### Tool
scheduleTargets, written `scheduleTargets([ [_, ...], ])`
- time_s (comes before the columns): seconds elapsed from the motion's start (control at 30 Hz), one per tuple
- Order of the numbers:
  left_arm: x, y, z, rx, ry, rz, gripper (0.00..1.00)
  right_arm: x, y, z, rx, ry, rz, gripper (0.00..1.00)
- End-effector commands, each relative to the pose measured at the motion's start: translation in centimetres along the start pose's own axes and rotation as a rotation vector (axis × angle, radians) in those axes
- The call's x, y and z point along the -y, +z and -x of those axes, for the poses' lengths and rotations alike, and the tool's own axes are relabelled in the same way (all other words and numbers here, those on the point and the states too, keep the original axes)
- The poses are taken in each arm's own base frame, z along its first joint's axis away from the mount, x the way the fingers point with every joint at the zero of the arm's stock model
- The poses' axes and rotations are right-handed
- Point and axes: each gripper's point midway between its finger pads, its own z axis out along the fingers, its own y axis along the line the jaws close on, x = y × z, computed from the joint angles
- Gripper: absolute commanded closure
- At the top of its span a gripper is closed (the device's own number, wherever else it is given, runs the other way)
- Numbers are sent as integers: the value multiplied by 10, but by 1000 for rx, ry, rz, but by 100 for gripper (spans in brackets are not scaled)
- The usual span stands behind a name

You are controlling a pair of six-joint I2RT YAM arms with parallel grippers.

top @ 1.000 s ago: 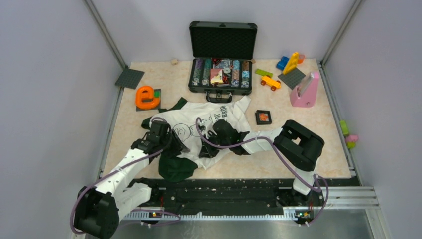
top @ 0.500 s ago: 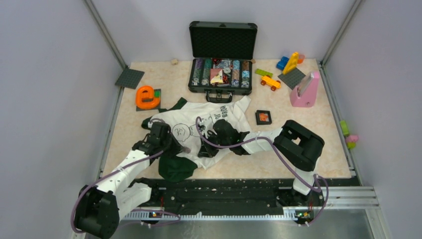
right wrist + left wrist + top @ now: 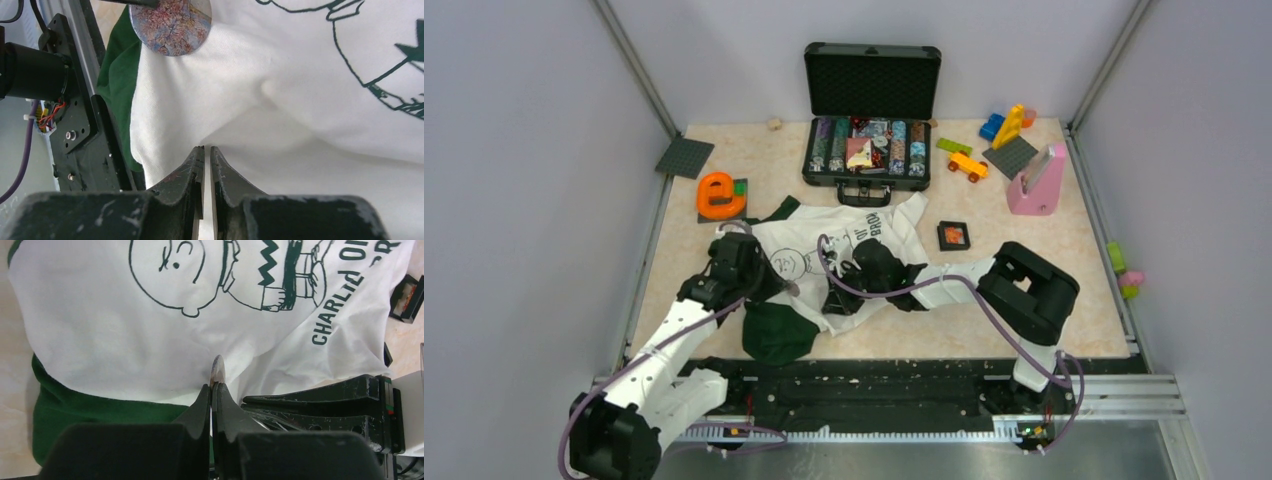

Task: Remove the brooch from the garment
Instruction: Remove the brooch from the clothes.

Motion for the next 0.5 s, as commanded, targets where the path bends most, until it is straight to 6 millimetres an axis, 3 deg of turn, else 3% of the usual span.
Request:
scheduleTargets([
  [0.0,17,-16,13,17,153,-42,100,-18,-13,33,93,-88,14,89],
  [0.27,26,-28,31,72,409,33,100,-29,-34,64,199,-71,22,78],
  [0.47,60,-50,41,168,665,-65,100,-28,-52,86,266,-11,81,77],
])
